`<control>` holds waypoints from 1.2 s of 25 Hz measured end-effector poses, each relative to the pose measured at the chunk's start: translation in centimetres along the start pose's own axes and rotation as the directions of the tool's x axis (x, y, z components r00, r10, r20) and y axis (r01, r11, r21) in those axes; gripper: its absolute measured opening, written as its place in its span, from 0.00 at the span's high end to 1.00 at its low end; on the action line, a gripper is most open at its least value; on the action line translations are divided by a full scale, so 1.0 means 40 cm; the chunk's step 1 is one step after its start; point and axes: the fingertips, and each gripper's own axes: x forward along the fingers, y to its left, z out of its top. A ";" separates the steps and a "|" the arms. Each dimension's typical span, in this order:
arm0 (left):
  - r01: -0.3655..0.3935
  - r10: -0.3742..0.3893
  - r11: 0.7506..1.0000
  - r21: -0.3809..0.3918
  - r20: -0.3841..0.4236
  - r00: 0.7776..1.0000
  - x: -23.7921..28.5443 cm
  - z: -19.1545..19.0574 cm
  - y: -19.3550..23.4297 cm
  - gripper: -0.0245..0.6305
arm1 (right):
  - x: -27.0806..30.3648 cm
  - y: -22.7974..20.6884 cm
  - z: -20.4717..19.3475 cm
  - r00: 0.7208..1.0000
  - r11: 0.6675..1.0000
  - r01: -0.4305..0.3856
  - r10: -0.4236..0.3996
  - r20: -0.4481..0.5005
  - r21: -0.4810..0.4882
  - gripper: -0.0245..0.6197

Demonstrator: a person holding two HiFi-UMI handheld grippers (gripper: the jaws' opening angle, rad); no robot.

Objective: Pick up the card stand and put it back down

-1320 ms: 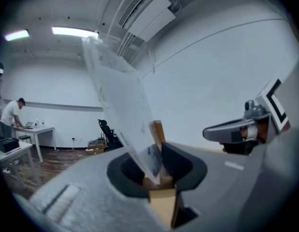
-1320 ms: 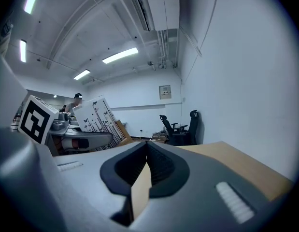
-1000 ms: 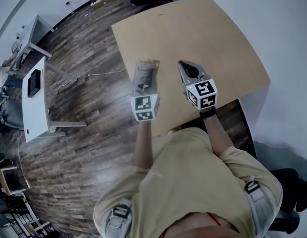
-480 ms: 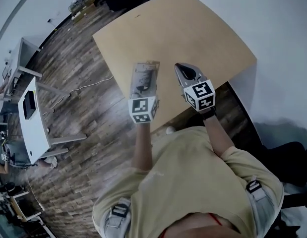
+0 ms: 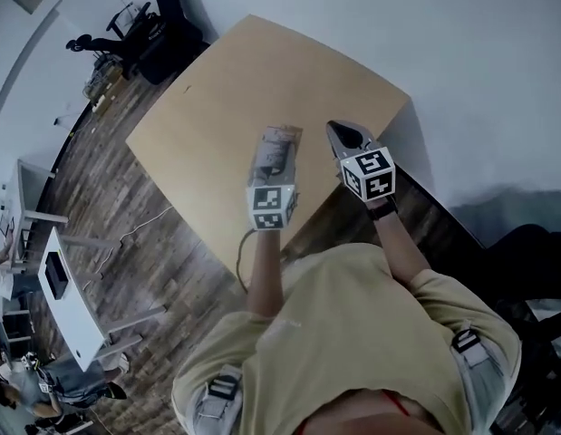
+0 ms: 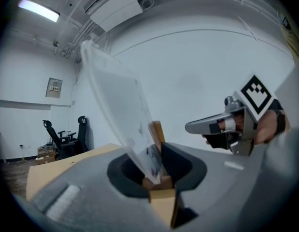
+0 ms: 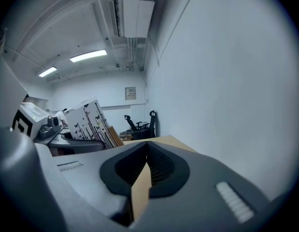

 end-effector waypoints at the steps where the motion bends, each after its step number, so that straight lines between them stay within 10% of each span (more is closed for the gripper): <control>1: 0.018 -0.018 1.000 0.002 -0.014 1.000 0.026 -0.006 -0.035 0.84 | -0.021 -0.037 -0.012 1.000 1.000 0.020 -0.020 -0.006 0.022 0.95; 15: 0.183 -0.185 0.982 -0.043 -0.073 0.980 0.251 -0.066 -0.359 0.84 | -0.207 -0.326 -0.210 0.985 0.992 0.116 -0.107 -0.138 0.056 0.95; 30: 0.279 -0.292 0.956 -0.090 -0.221 0.930 0.632 -0.237 -0.315 0.85 | -0.014 -0.597 -0.311 0.949 0.964 0.211 -0.163 -0.269 0.160 0.95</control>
